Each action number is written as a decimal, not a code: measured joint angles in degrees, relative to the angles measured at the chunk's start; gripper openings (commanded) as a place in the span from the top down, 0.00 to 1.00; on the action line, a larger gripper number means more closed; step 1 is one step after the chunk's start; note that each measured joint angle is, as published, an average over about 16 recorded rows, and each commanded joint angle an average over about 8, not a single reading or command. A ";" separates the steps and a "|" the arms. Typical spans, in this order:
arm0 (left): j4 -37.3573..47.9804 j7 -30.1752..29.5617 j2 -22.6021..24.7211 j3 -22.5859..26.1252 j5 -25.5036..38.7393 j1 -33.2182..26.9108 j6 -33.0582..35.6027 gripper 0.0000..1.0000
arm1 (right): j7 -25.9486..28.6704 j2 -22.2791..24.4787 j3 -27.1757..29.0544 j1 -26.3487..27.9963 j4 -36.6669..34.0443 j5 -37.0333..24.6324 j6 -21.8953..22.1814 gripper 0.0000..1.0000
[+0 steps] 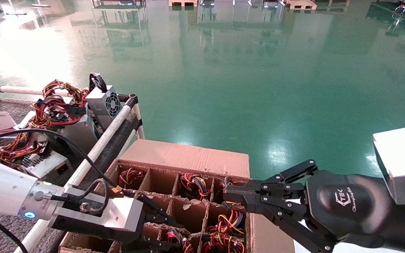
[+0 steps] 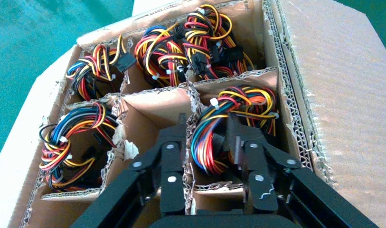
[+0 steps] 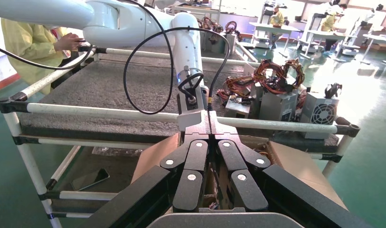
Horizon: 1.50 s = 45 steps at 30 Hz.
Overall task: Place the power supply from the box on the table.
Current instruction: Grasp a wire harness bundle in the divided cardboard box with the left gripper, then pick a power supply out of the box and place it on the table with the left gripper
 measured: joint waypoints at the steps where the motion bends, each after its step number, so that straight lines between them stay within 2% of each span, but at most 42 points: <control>1: 0.11 0.06 0.00 0.03 -0.04 -0.03 0.05 1.00 | 0.00 0.00 0.00 0.00 0.00 0.00 0.00 1.00; 27: 2.28 0.90 -0.35 0.51 -2.20 -0.76 1.49 1.00 | 0.00 0.00 0.00 0.00 0.00 0.00 0.00 1.00; 45: -0.69 -1.81 -4.13 -0.41 -12.73 -2.95 2.46 1.00 | 0.00 0.00 0.00 0.00 0.00 0.00 0.00 1.00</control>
